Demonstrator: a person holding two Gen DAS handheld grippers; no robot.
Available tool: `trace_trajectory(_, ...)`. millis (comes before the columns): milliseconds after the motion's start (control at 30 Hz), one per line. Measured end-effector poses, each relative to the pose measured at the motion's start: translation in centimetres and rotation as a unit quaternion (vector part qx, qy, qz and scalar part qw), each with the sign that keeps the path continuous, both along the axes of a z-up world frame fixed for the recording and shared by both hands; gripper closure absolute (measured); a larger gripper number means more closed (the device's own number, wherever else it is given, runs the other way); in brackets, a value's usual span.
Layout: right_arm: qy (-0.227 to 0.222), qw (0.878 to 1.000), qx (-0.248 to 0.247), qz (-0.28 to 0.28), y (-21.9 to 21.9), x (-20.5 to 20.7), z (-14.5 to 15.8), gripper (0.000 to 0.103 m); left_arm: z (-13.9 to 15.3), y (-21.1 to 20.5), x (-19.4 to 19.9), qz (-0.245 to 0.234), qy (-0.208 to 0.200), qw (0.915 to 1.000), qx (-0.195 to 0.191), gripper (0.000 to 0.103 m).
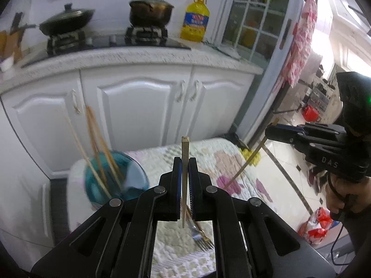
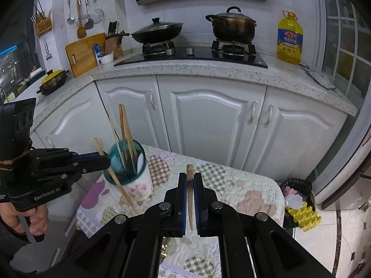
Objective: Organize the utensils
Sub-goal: 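Carry both held chopsticks up over the floral holder with both tools, then lower the chopsticks into the holder and open both tools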
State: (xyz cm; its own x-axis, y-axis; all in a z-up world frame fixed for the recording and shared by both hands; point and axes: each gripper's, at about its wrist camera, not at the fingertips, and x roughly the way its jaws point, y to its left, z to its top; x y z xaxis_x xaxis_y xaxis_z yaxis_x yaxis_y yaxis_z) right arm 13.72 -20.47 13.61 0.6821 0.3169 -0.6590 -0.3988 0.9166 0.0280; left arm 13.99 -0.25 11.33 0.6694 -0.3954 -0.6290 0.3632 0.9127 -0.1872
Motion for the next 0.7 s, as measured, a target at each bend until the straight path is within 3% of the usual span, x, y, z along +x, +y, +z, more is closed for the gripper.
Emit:
trace_trajectory(233,-0.039,0.998,0.038,0.028,3.1,2.6,5.4,0.098,4.9,5.3,2.2,0.051,-0.042,0.9978,-0.004,0.099)
trace_trajectory(400,-0.066,0.994,0.067,0.064,7.3,4.0,8.0,0.098,5.7,8.6,3.3,0.082,-0.054,0.9949,-0.021,0.099)
trace_trajectory(700,-0.043,0.991,0.075,0.106,13.5,6.8,5.4,0.098,2.2,9.9,5.5,0.104,-0.048,0.9932,0.020,0.099)
